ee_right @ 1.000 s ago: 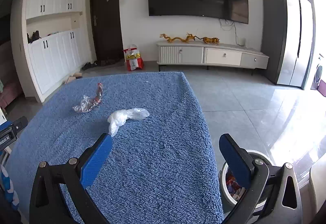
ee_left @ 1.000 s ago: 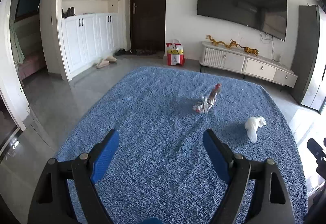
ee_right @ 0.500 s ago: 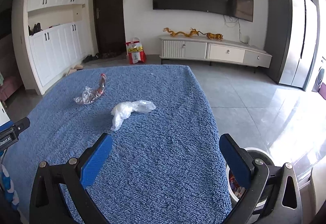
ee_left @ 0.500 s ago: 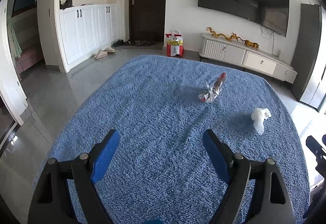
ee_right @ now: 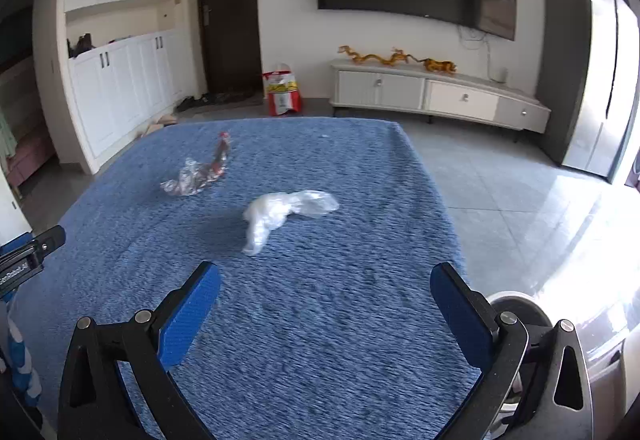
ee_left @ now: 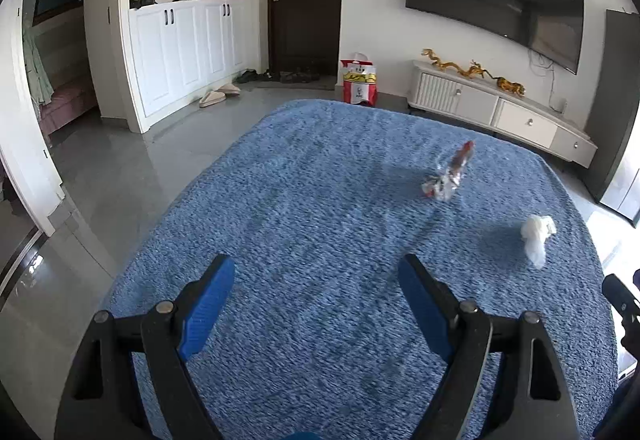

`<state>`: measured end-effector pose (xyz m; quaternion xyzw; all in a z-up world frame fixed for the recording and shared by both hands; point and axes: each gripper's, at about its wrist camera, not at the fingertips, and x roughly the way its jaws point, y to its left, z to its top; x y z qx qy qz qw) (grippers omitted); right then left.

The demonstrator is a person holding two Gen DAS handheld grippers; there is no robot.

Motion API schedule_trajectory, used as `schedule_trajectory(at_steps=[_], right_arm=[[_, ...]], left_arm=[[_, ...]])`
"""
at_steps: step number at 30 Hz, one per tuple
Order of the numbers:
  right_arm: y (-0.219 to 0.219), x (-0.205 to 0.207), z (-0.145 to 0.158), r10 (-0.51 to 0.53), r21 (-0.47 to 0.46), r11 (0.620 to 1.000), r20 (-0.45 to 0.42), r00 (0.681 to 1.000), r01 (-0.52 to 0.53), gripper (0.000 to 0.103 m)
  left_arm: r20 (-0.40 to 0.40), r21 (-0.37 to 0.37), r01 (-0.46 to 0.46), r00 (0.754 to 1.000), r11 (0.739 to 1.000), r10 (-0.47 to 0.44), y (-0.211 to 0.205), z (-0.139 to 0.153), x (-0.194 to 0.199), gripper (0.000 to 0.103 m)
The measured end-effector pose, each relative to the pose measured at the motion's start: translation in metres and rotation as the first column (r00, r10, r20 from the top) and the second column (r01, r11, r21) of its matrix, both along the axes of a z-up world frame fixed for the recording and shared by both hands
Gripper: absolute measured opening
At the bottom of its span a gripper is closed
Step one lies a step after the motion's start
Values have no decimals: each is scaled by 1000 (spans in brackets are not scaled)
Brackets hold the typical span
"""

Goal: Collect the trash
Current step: 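Lower both open grippers toward the plastic bottle and white plastic bag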

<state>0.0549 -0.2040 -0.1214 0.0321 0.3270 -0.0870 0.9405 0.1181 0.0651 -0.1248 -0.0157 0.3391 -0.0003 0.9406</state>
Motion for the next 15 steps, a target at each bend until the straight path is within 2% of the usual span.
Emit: schedule_trajectory(at_steps=[9, 15], right_arm=[[17, 27, -9, 97, 30, 995, -27, 995, -96, 103], [22, 56, -15, 139, 68, 988, -31, 990, -137, 103]], left_arm=[[-30, 32, 14, 999, 999, -13, 1, -5, 21, 83], [-36, -8, 85, 996, 996, -85, -4, 2, 47, 83]])
